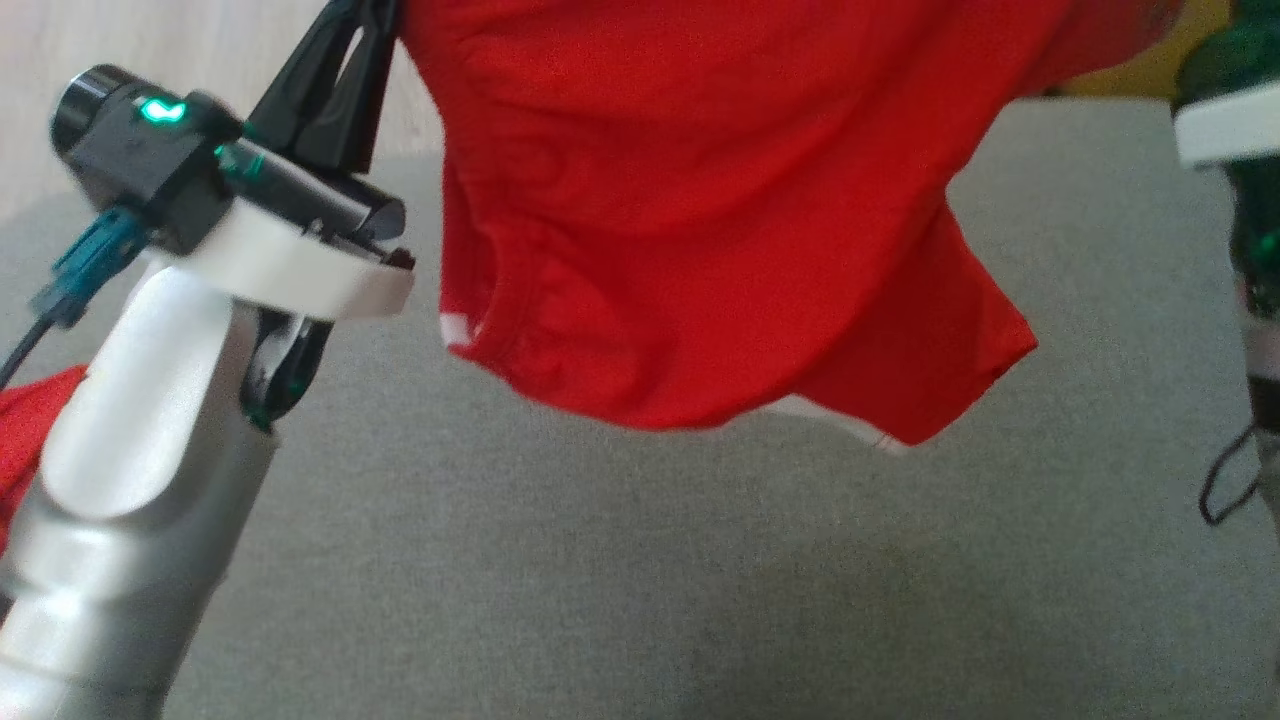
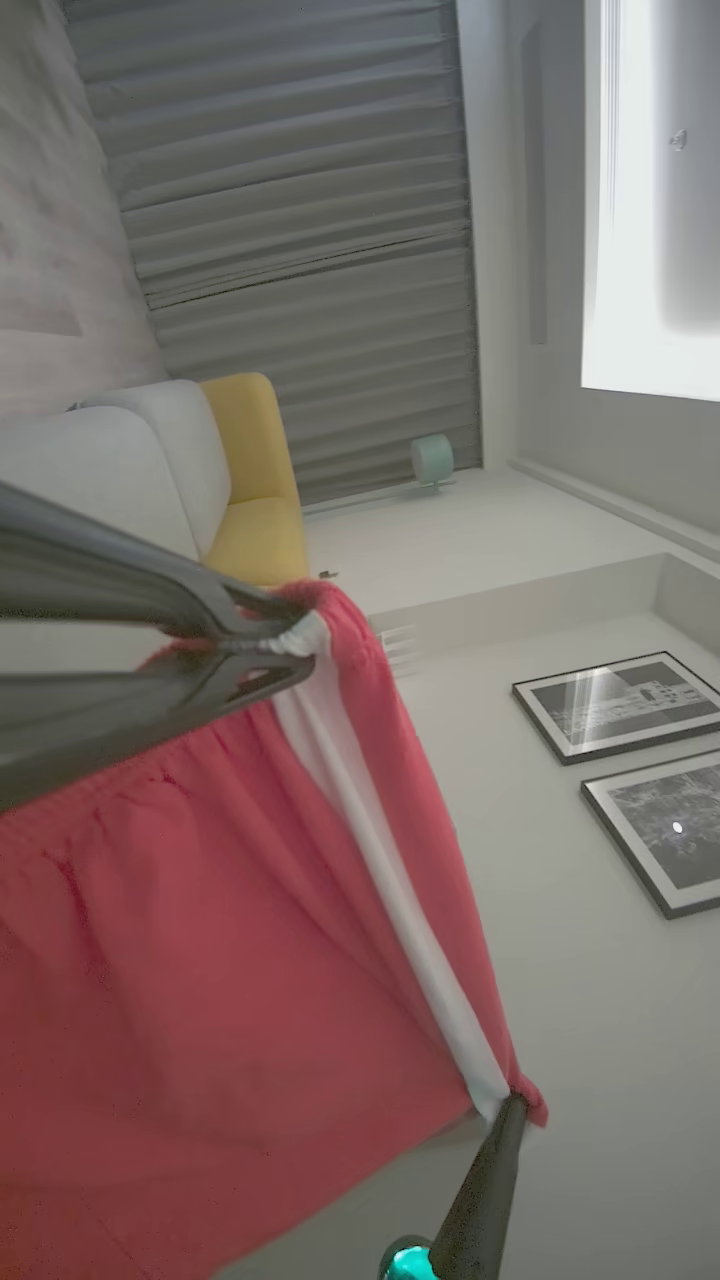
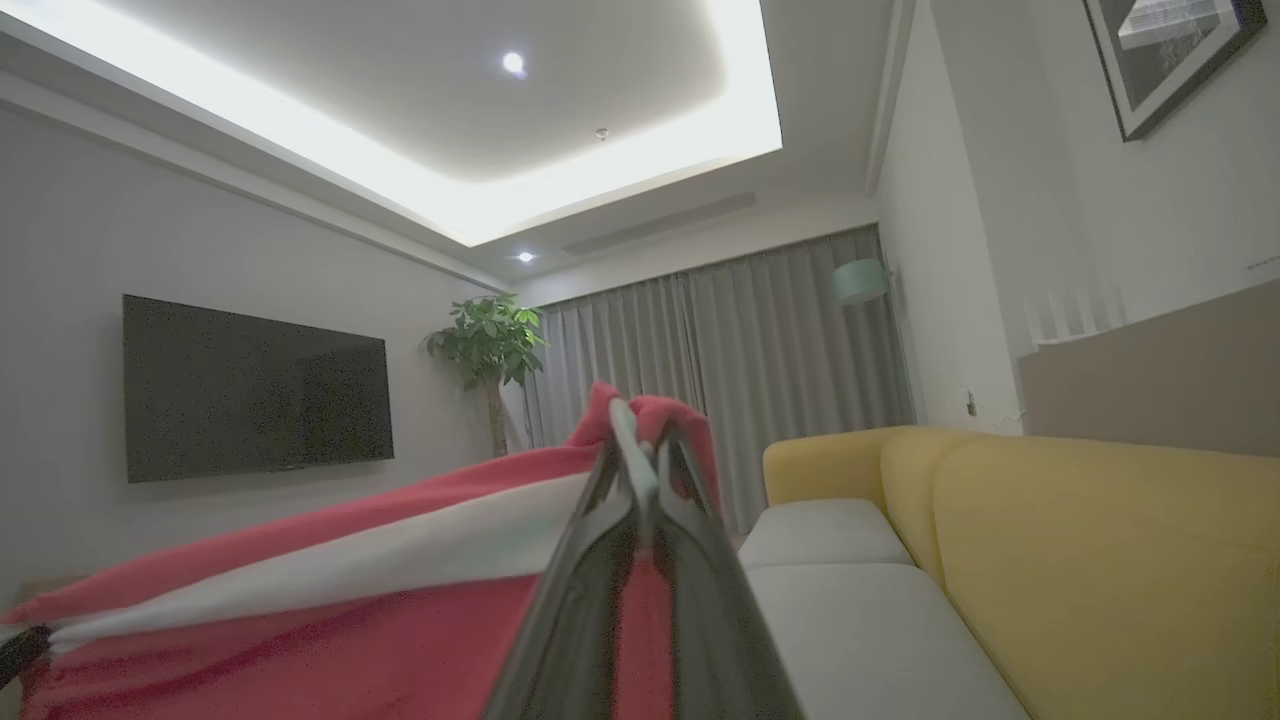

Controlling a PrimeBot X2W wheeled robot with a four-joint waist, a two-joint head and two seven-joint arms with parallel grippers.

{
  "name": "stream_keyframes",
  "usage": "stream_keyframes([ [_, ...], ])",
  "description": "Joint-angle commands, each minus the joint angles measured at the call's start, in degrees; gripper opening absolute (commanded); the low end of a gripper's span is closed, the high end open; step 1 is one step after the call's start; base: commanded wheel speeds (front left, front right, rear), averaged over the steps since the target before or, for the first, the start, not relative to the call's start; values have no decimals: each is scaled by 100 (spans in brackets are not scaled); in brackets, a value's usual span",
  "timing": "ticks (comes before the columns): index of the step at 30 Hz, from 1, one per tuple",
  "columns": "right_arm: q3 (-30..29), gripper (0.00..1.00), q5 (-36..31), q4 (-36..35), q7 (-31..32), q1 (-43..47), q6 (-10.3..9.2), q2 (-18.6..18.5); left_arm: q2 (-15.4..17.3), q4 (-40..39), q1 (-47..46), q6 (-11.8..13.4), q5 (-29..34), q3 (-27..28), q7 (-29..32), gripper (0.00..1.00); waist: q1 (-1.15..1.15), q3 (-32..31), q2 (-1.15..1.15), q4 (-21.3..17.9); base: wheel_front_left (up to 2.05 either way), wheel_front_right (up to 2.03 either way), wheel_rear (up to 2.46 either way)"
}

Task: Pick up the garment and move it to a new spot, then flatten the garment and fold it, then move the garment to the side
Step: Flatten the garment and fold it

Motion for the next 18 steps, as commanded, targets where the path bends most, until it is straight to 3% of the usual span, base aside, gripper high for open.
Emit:
stream_keyframes([
  [1, 53, 0, -79, 166, 6, -487, -5, 63, 49, 191, -552, 104, 65, 255, -39, 0, 0, 423, 0, -39, 0, 0, 0],
  [5, 340, 0, -427, 749, -446, -1253, -5, 69, -242, 803, -1108, 323, 260, 342, -428, 0, 0, 848, 0, -130, 0, 0, 0],
  [11, 531, 0, -436, 1301, -1015, -1748, -5, 66, -630, 1243, -1476, 370, 361, 478, -666, 0, 0, 1069, 0, -234, 0, 0, 0],
  [18, 710, 0, 8, 1728, -1224, -580, -5, 40, -956, 1586, -117, 223, 282, 697, -685, 0, 0, 958, 0, -461, 0, 0, 0],
])
